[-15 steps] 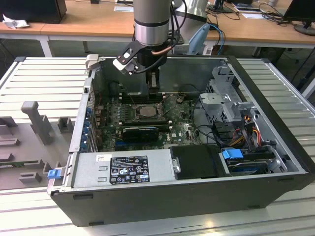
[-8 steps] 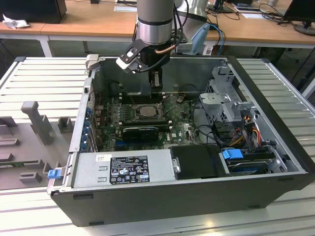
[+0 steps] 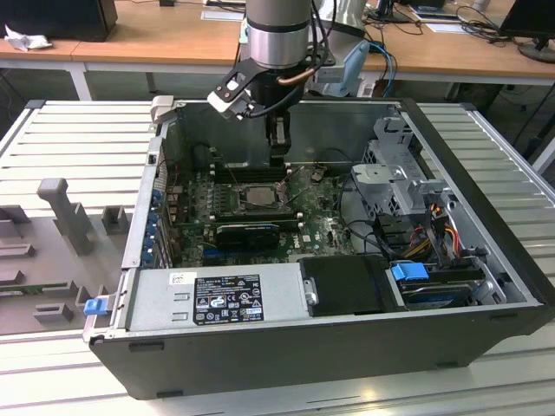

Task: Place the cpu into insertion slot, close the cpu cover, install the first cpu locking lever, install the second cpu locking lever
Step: 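Close the cpu cover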

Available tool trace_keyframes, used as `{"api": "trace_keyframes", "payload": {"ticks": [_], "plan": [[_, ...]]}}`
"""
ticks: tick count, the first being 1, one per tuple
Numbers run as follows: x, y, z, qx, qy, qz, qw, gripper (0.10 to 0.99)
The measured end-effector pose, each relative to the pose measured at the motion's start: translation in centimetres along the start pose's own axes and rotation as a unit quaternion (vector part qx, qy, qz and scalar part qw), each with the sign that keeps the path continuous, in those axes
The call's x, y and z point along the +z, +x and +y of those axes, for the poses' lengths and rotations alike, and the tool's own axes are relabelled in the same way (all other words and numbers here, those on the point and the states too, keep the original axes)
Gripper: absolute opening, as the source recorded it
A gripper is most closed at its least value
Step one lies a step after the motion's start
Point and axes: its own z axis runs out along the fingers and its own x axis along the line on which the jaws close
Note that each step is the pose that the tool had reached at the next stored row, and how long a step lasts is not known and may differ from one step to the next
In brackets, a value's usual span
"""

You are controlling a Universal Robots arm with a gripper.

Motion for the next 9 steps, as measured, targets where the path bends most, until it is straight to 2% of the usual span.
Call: {"api": "trace_keyframes", "payload": {"ticks": [3,9], "plan": [[0.07,0.02,1.17,0.0,0.0001,0.0,1.0,0.106],[0.15,0.04,2.5,0.0,0.0005,-0.0001,1.0,0.106]]}}
